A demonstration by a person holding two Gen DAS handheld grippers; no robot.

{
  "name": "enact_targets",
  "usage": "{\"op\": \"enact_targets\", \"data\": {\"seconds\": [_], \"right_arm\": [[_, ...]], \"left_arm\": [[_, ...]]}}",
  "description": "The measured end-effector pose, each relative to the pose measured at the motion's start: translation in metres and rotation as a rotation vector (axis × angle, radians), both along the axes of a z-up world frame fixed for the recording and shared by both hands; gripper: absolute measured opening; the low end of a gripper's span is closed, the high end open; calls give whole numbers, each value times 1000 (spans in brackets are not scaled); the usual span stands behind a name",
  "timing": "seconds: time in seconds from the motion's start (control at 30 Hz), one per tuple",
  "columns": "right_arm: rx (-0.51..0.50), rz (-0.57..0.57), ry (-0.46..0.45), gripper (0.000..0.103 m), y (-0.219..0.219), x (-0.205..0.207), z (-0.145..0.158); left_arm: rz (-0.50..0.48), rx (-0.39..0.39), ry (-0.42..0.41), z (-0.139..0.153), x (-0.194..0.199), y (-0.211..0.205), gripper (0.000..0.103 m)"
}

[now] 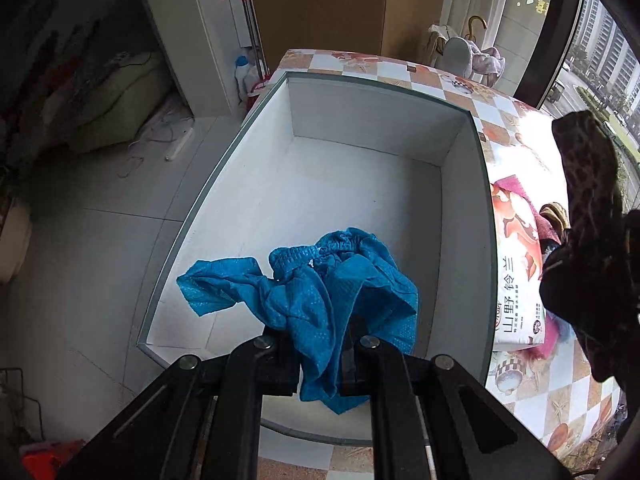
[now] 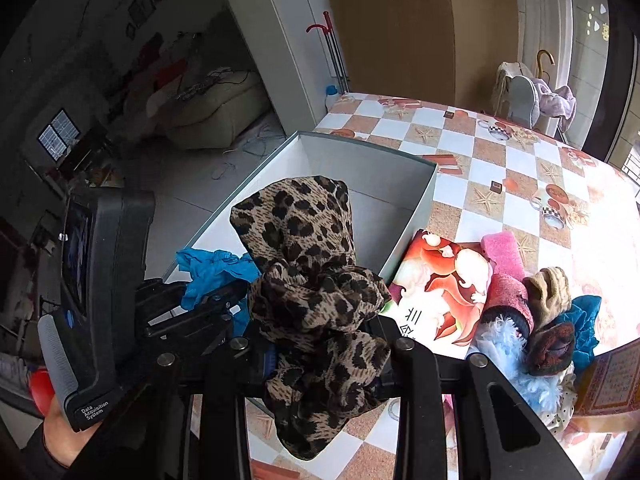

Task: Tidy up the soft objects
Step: 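Open both grippers to drop the scarf and shoe covers into the box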

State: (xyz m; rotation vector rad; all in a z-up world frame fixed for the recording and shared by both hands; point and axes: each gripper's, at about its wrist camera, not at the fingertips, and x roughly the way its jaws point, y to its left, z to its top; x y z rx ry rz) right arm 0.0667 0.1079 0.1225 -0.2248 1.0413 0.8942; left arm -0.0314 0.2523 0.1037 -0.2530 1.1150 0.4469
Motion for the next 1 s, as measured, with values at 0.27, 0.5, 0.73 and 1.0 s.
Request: {"op": "enact_targets", "data": {"seconds": [0.27, 0.5, 0.73, 1.0], "right_arm": [[-40, 23, -19, 35, 13, -2, -4], [-58, 27, -19, 35, 22, 2, -9], [-70, 24, -28, 35, 28, 12, -9], [-109, 35, -44, 35, 53, 32, -12]], "left_arm": [[8, -8, 11, -7, -3, 4, 12], [15, -23, 28, -13, -1, 6, 12], [16, -41, 28, -16, 1, 10, 13], [3, -84, 47, -19, 16, 27, 13]]}}
